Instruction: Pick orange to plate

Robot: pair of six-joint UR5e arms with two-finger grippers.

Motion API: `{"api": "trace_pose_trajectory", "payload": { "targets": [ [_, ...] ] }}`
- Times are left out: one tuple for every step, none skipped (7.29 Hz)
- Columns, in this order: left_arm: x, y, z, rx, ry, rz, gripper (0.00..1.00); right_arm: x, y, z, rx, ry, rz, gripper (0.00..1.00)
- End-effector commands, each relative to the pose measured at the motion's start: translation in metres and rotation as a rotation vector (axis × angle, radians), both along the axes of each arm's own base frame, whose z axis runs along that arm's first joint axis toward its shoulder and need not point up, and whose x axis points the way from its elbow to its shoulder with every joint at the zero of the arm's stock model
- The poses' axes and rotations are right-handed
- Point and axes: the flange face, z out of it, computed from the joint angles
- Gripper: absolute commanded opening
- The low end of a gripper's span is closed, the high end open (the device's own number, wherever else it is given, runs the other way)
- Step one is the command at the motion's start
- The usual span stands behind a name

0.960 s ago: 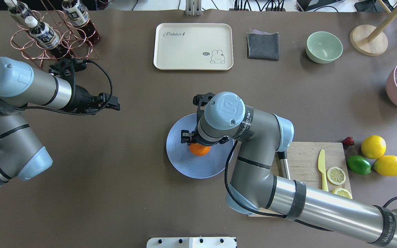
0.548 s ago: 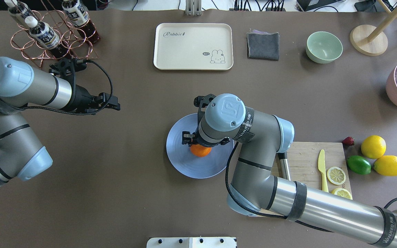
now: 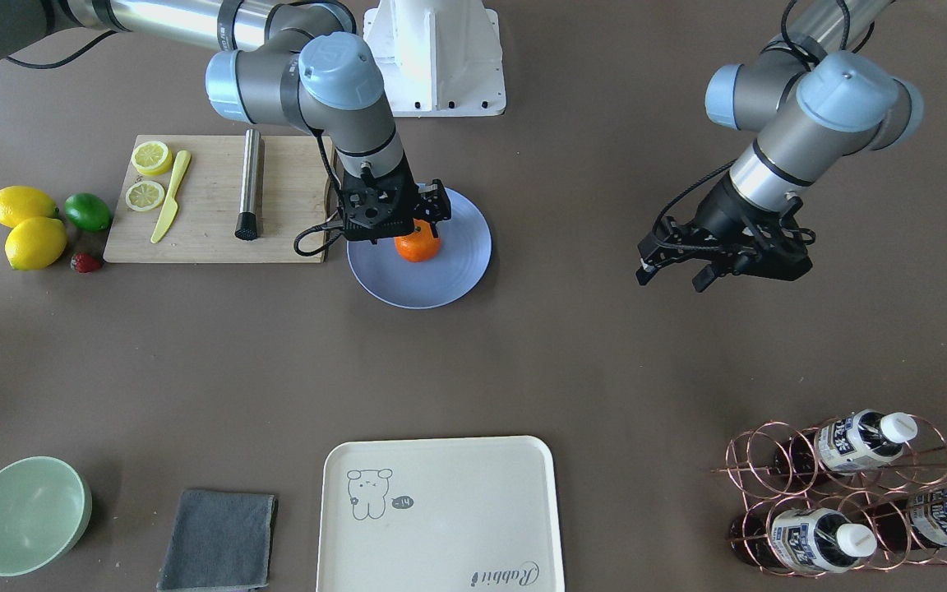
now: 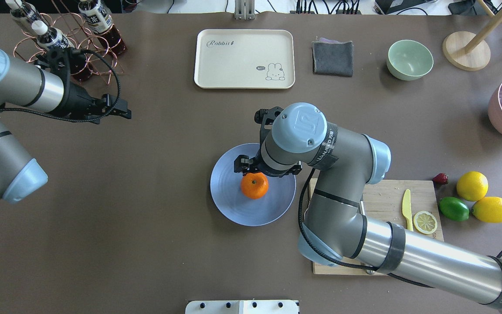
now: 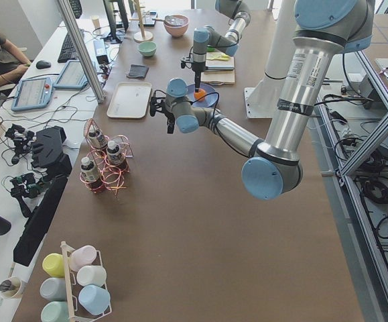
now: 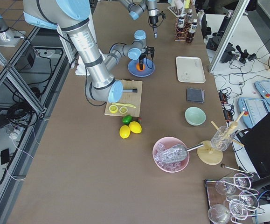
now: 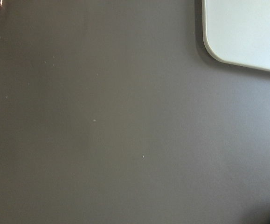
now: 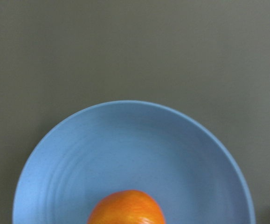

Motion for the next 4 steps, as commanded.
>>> {"api": "trace_pose_trajectory", "payload": {
  "targets": [
    [-0.091,-0.023,0.041,0.003,-0.122,0.112,0.97,0.14,-0.04,0.036,0.035,0.032,-0.041,1.0],
    [-0.137,-0.02,0.076,0.026,-0.184,0.143,0.97,0.208,-0.086,0.072,0.077,0.057,-0.054,1.0],
    [-0.201,-0.018,0.117,0.085,-0.249,0.166,0.97,0.293,-0.119,0.125,0.109,0.044,-0.123,1.0],
    [-0.256,-0.02,0.142,0.114,-0.306,0.225,0.97,0.374,-0.123,0.19,0.14,0.057,-0.154,1.0]
  ]
}}
